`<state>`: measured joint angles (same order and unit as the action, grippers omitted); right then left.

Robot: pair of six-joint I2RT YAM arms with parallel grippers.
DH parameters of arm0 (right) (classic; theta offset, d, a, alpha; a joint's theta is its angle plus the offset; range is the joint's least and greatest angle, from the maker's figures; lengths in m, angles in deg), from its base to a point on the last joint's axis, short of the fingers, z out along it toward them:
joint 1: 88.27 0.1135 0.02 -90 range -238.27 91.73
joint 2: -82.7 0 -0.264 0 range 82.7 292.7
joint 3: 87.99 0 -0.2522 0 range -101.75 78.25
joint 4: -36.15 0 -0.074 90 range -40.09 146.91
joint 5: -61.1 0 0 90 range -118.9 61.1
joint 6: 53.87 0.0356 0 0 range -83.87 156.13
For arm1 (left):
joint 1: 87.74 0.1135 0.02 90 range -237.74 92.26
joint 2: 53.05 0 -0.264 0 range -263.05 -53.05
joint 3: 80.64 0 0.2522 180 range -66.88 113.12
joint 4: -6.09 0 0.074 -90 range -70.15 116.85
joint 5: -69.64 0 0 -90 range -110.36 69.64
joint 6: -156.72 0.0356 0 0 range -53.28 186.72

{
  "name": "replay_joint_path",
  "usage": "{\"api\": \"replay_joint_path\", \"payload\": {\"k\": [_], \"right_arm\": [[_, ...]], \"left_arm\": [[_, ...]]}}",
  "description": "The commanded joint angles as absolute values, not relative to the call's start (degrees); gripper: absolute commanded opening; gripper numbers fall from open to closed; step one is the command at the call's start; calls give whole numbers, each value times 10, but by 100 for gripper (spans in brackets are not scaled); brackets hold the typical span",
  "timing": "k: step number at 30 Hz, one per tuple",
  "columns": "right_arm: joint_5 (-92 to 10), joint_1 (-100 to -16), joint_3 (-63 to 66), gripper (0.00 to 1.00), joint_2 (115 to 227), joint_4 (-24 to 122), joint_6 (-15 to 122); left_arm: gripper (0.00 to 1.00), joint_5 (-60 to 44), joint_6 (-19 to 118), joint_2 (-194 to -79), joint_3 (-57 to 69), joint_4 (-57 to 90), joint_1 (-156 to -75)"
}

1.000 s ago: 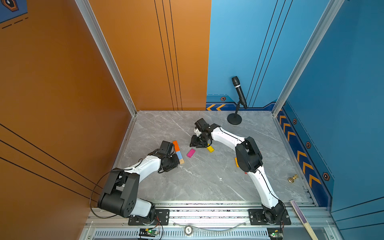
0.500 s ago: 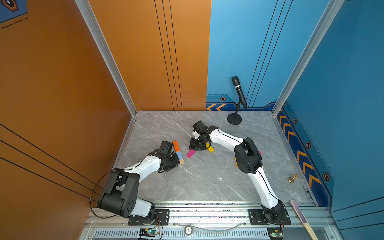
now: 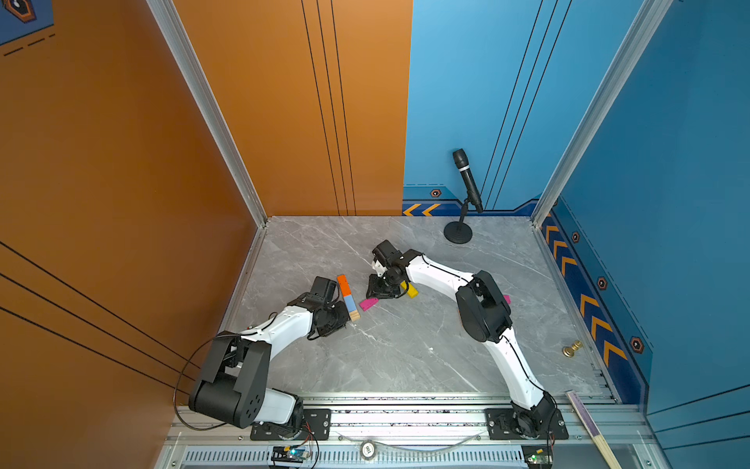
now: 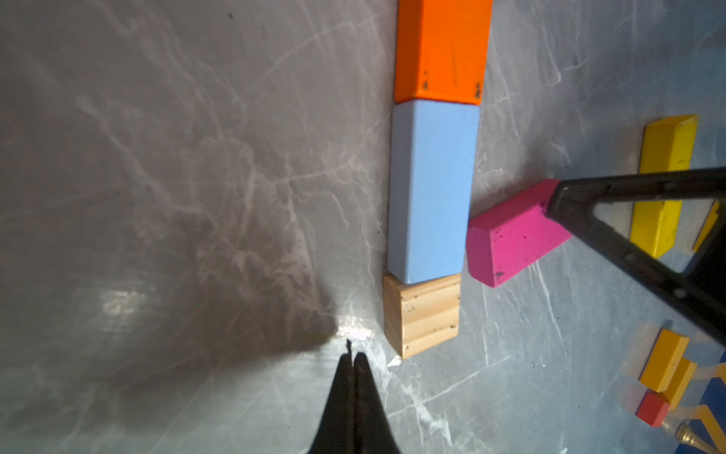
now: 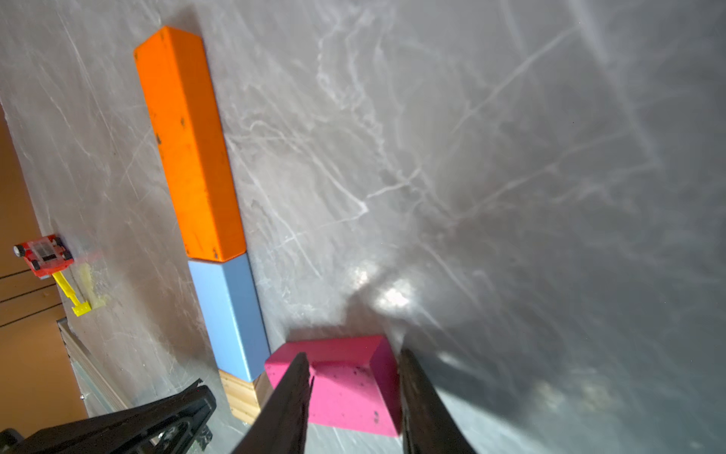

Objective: Assemble the letter v with building blocks
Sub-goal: Assemble the building block at the center of the board.

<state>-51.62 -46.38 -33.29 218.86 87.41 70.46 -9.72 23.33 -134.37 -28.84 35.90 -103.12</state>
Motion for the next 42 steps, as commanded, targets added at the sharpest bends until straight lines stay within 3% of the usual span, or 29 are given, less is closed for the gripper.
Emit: {"api": "replay_joint_path", "payload": {"k": [1,9,19,27,31,38,39,42], "right_arm": [[-503,-457,-313,39,2182,908,702],[-484,-462,-312,41,2179,914,705],[-456,-498,-322,63,2121,902,680],[-402,-487,-348,68,2081,988,649],[-398,-485,-270,57,2041,954,673],[-415,-457,-137,4,1978,878,716],[-415,-455,-127,0,1973,872,719],[-423,-450,-96,0,1955,839,737]], "left_arm": [[0,-104,229,-1333,-297,363,-1026],[0,-104,230,-1333,-298,363,-1027],[0,-107,234,-1314,-294,372,-1014],[0,-107,268,-1275,-233,410,-986],[0,-113,327,-1296,-126,457,-992],[0,-69,432,-1470,104,559,-1027],[0,-70,441,-1496,133,579,-1031],[0,-76,470,-1572,213,635,-1046]]}}
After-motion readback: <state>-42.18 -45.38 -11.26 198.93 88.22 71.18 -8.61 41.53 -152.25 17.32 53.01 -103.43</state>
